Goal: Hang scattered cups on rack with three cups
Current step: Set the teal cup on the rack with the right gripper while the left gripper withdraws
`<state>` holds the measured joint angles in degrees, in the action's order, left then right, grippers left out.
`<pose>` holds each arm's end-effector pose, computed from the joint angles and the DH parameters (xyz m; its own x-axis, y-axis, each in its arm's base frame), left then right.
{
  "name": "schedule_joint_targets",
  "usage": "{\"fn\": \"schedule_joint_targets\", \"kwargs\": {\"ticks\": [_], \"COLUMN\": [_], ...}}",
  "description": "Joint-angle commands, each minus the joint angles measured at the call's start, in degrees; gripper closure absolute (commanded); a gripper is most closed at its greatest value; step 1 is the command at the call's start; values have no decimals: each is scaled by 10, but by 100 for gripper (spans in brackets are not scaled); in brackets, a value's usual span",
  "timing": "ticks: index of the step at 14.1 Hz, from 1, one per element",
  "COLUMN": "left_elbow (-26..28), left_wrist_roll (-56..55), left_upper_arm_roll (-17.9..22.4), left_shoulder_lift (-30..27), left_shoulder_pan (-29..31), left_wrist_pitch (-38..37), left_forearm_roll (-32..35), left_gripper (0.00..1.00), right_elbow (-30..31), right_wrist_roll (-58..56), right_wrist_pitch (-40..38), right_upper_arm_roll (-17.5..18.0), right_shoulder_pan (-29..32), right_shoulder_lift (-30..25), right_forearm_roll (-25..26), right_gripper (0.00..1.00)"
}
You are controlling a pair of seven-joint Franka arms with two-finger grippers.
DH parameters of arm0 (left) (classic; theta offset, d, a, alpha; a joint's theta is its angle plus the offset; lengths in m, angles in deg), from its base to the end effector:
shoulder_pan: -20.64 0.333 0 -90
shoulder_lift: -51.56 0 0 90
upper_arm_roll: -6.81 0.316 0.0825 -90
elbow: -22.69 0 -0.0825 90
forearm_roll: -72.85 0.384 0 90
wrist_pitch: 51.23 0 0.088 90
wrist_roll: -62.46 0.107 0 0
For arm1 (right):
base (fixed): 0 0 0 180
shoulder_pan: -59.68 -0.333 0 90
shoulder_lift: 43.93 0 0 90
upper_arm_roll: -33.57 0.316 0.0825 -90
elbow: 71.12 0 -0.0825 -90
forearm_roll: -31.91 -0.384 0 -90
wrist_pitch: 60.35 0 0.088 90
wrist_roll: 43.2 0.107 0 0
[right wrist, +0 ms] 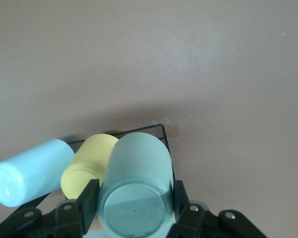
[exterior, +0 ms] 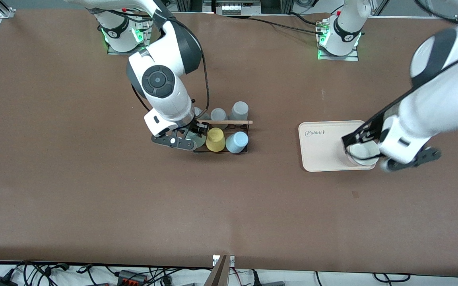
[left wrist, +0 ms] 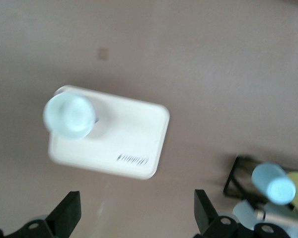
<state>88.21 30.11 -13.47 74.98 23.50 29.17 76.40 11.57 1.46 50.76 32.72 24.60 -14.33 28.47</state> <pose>0.6359 -0.1383 0.5727 0.9491 0.2786 -0.1471 0.2813 -0.9596 -0.0029 0.5756 0.3987 0.3890 0.9785 -0.2003 -0.0488 -0.2014 -0.9793 -0.0195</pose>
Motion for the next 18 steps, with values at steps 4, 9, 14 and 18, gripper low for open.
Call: {"fn": "schedule_joint_targets", "kwargs": {"ticks": [4,9,14,18], "left_elbow": [181,331,316,293], "left_wrist_roll": [32,81,120,117], "left_upper_arm_roll": [-5,-2,-2,-5], "left_shoulder_lift": [-130,-239,-232,-220], "left_shoulder_pan": [16,28,58,58], "left_wrist_pitch": [47,113,109,100], "left_forearm_roll": [-28,-43,-44,-42], "left_gripper": [0,0,0,0], "right_elbow": [-17,-17,-54,-85], "right_wrist_roll": [8,0,-80,-185], "right_wrist_pitch": [45,48,4,-67], "right_upper_arm_roll": [-6,-6,-18,-16], "right_shoulder_pan": [-15,-18,28,145], "right_shoulder_lift": [59,67,29,-30], "right_forearm_roll": [6,26,35,1], "right_gripper": [54,2,0,0]}}
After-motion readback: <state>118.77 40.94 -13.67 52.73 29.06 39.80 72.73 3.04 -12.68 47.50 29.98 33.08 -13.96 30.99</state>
